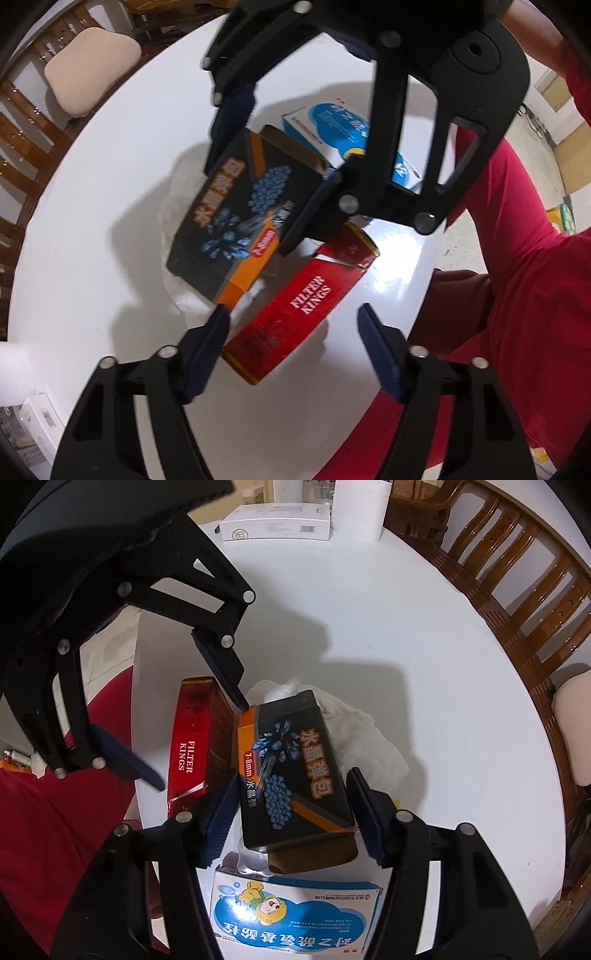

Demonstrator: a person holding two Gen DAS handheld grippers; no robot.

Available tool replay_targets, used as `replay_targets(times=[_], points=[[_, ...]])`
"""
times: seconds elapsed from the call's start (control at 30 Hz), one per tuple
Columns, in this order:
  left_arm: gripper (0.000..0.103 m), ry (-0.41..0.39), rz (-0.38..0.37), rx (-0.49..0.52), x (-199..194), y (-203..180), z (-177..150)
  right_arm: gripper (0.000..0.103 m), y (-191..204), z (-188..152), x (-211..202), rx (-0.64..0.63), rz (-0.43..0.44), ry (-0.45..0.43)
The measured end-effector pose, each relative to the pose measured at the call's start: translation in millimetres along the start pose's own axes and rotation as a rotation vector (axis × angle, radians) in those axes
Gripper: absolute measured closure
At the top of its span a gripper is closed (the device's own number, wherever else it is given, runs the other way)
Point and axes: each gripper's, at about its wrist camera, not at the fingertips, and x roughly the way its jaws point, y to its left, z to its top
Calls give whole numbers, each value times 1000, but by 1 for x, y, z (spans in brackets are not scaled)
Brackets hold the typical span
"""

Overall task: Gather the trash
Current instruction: 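Grasp the red FILTER KINGS pack with the left tool while the right tool grasps the black snack box, then lift both held boxes up off the table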

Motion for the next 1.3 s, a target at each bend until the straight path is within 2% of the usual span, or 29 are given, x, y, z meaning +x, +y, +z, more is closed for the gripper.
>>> replay_targets(times=[0.1, 0.27, 0.37, 0.5, 0.77, 0.9, 0.93, 1.1, 1.3], points=[[50, -5, 11, -35, -2, 6, -2, 45, 0, 0, 1, 4, -1, -2], [53, 0, 66, -66, -1, 2, -4, 45, 3, -2, -1, 15, -18, -11], [57, -7, 74, -102, 0, -2, -8, 46, 6, -5, -4, 22, -36, -21], [61, -39, 75, -184, -2, -2, -10, 46, 5, -5, -7, 48, -71, -31], [69, -51, 81, -327, -4, -11, -14, 46, -4, -12, -14, 174, -111, -73], [76, -55, 89, -407, -5, -15, -18, 46, -5, -16, -25, 232, -127, -113], [80, -55, 87, -424, -6, -15, -18, 46, -5, -17, -28, 238, -141, -121], [81, -62, 63, -481, -10, -18, -18, 46, -7, -24, -41, 283, -184, -139], [81, -82, 104, -540, -25, -25, -15, 46, -13, -27, -58, 349, -240, -171]])
